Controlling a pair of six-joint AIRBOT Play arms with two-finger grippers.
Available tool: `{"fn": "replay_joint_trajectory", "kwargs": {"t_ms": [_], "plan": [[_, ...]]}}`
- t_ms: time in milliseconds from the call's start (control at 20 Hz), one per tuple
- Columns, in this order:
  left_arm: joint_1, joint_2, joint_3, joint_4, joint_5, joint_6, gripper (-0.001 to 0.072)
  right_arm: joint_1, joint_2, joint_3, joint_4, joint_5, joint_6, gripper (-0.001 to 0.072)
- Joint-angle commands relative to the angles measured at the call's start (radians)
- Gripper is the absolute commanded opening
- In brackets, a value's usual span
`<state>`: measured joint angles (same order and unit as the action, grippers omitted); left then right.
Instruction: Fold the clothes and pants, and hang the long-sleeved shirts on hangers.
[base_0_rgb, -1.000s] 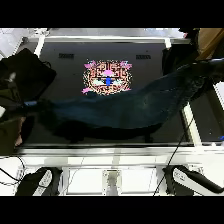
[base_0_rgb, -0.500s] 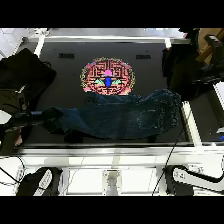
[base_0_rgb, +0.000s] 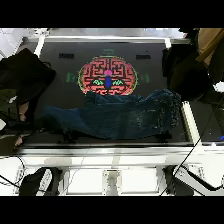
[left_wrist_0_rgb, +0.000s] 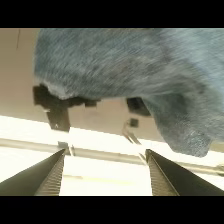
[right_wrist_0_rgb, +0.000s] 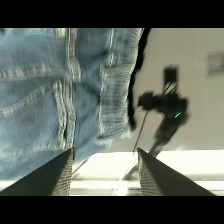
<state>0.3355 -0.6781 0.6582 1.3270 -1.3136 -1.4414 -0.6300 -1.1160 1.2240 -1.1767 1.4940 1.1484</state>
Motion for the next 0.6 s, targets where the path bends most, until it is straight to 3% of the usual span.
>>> {"fn": "replay_joint_trajectory", "kwargs": {"t_ms": [0, 150, 500, 550], "plan": [[0.009, -0.005, -0.098, -0.243, 0.011, -0.003, 0.0584, -0.03, 0.016, -0.168, 0.067, -0.043, -0.043, 0.0441], [0.009, -0.01, -0.194, -0.463, 0.073, 0.089, 0.0583, -0.03, 0.016, -0.204, 0.074, -0.08, -0.052, 0.0441], [-0.037, -0.01, -0.231, -0.453, 0.092, 0.177, 0.0579, -0.03, 0.017, -0.204, 0.077, -0.098, -0.071, 0.0441], [-0.058, -0.01, -0.231, -0.424, 0.101, 0.195, 0.0542, -0.03, 0.017, -0.204, 0.077, -0.098, -0.071, 0.044]]}}
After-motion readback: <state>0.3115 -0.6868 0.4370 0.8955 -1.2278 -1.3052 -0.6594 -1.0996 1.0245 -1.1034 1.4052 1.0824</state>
